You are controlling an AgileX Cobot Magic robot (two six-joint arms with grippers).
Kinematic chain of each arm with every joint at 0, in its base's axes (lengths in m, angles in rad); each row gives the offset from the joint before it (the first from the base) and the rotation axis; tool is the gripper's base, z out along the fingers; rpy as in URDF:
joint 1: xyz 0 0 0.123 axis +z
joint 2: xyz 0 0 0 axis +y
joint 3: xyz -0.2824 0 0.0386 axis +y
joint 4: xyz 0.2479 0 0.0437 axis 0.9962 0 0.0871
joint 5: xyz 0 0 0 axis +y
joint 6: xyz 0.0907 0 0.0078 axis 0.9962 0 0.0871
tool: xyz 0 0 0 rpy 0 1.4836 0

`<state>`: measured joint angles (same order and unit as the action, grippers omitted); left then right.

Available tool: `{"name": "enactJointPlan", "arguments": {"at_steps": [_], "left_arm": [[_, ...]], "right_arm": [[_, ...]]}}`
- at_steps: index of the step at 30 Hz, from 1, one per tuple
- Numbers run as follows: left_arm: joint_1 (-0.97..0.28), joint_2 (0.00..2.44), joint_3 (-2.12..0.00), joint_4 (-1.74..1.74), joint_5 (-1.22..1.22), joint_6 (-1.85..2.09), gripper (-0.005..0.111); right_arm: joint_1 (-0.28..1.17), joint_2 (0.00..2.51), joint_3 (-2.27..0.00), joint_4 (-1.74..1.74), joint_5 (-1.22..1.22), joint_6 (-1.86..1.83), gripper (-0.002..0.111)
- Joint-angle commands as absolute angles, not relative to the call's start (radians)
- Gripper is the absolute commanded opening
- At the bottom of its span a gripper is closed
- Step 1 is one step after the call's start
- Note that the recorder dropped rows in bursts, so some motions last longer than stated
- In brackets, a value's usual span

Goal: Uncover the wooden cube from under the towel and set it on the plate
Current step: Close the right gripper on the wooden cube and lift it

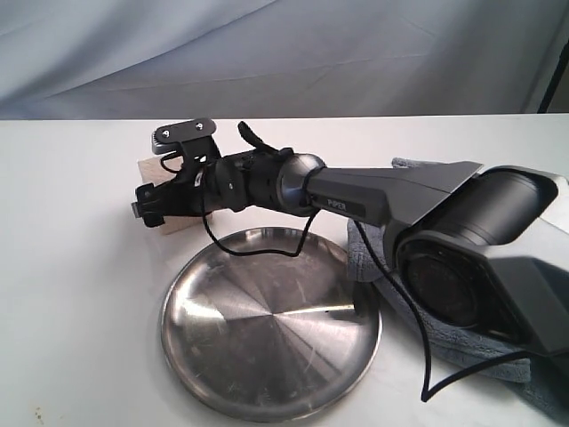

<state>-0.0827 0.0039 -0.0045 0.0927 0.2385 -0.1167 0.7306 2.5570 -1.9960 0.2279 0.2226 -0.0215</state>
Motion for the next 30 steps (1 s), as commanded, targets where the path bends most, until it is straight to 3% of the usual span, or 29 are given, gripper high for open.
{"name": "enactJointPlan", "arguments": {"at_steps": [1, 10, 20, 30], "left_arm": [[-0.080, 0.000, 0.000, 0.088, 0.232, -0.123, 0.000], [-0.080, 0.000, 0.000, 0.088, 0.232, -0.120, 0.000], [-0.080, 0.000, 0.000, 0.088, 0.232, -0.122, 0.000], [-0.080, 0.000, 0.000, 0.088, 0.232, -0.122, 0.000]], "right_arm": [[0.732, 2.541, -2.002, 0.000, 0.309, -0.022, 0.000], [0.732, 2.503, -2.002, -0.036, 0.329, -0.027, 0.000], [0.730, 2.452, -2.002, 0.257, 0.345, -0.353, 0.000], [0.730, 2.415, -2.002, 0.334, 0.402, -0.449, 0.000]]}}
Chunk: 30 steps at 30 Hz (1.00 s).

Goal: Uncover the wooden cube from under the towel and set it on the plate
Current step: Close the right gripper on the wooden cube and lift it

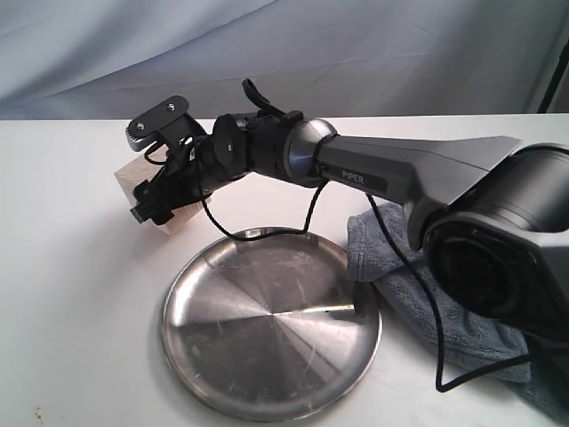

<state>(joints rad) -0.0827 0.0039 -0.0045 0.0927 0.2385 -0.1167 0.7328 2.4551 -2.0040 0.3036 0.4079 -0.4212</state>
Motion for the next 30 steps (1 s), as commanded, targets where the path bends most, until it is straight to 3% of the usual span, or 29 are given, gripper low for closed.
{"name": "enactJointPlan", "arguments": {"at_steps": [1, 12, 30], "left_arm": [[-0.080, 0.000, 0.000, 0.088, 0.232, -0.122, 0.000], [-0.080, 0.000, 0.000, 0.088, 0.232, -0.120, 0.000], [-0.080, 0.000, 0.000, 0.088, 0.232, -0.120, 0.000]], "right_arm": [[0.730, 2.411, -2.002, 0.334, 0.410, -0.449, 0.000], [0.708, 2.352, -2.002, 0.606, 0.561, -0.684, 0.000], [0.686, 2.245, -1.942, 0.499, 0.773, -0.728, 0.000]]}}
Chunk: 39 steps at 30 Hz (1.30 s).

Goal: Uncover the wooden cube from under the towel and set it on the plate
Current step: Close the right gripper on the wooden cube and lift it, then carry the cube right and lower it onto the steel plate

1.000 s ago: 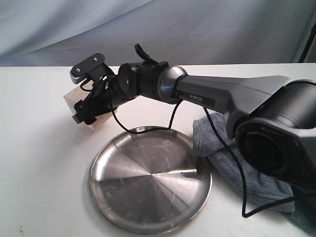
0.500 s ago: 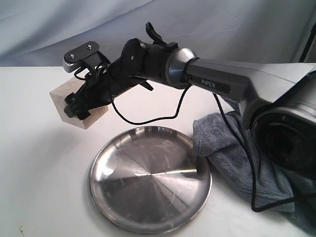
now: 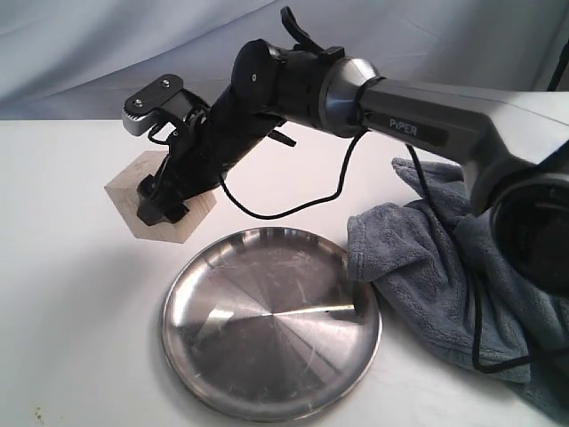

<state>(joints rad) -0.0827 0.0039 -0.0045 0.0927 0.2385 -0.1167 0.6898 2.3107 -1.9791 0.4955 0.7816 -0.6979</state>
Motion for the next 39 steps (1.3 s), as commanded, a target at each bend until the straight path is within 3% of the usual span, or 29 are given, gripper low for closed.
{"name": "enactJointPlan", "arguments": {"at_steps": [1, 13, 25, 34, 39], "left_arm": [[-0.080, 0.000, 0.000, 0.088, 0.232, -0.120, 0.000], [-0.080, 0.000, 0.000, 0.088, 0.232, -0.123, 0.000], [-0.080, 0.000, 0.000, 0.088, 0.232, -0.120, 0.000], [-0.080, 0.000, 0.000, 0.088, 0.232, -0.123, 0.000], [-0.080, 0.000, 0.000, 0.088, 0.232, -0.123, 0.000]], "right_arm": [[0.686, 2.231, -1.926, 0.499, 0.771, -0.732, 0.000], [0.686, 1.981, -1.557, 0.612, 0.577, -0.919, 0.000], [0.684, 1.738, -1.133, 1.206, 0.289, -1.433, 0.000], [0.684, 1.638, -0.917, 1.714, 0.296, -1.907, 0.000], [0.684, 1.631, -0.839, 1.744, 0.318, -1.992, 0.000]]}}
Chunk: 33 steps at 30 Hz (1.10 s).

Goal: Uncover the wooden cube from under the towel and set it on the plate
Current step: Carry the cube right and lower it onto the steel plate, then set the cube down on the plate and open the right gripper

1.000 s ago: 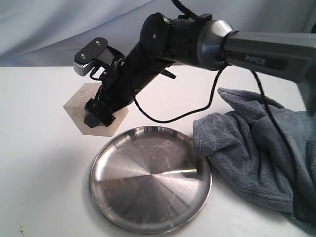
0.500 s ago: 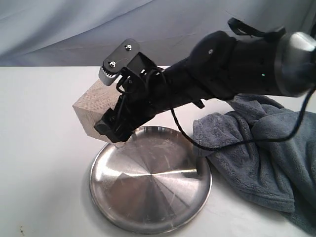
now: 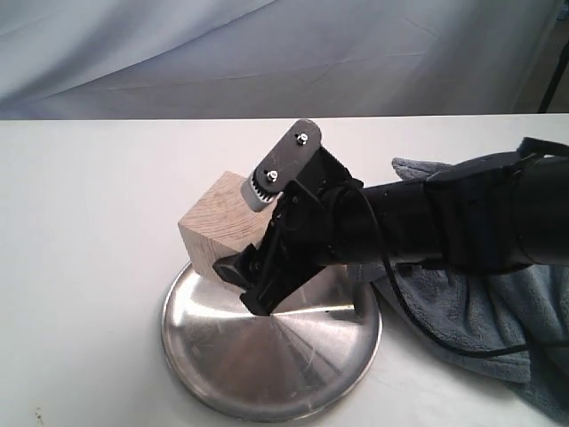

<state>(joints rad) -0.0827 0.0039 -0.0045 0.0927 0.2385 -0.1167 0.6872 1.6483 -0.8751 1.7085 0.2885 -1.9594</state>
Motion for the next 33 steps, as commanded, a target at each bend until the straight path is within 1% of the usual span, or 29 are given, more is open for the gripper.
{"name": "enactJointPlan", "arguments": {"at_steps": [1, 5, 9, 16, 20, 33], "left_arm": [[-0.080, 0.000, 0.000, 0.088, 0.232, -0.123, 0.000], [-0.080, 0.000, 0.000, 0.088, 0.232, -0.120, 0.000], [-0.080, 0.000, 0.000, 0.088, 0.232, -0.120, 0.000], [-0.080, 0.000, 0.000, 0.088, 0.232, -0.122, 0.000], [-0.080, 0.000, 0.000, 0.088, 0.232, -0.122, 0.000], [-0.080, 0.000, 0.000, 0.088, 0.232, -0.120, 0.000]], "right_arm": [[0.684, 1.631, -0.832, 1.744, 0.318, -1.993, 0.000], [0.672, 1.633, -0.795, 1.744, 0.317, -2.004, 0.000], [0.615, 1.638, -0.761, 1.744, 0.338, -1.987, 0.000], [0.522, 1.728, -0.754, 1.744, 0.494, -2.047, 0.000], [0.520, 1.767, -0.758, 1.744, 0.503, -2.145, 0.000], [0.520, 1.852, -0.758, 1.744, 0.474, -2.145, 0.000]]}}
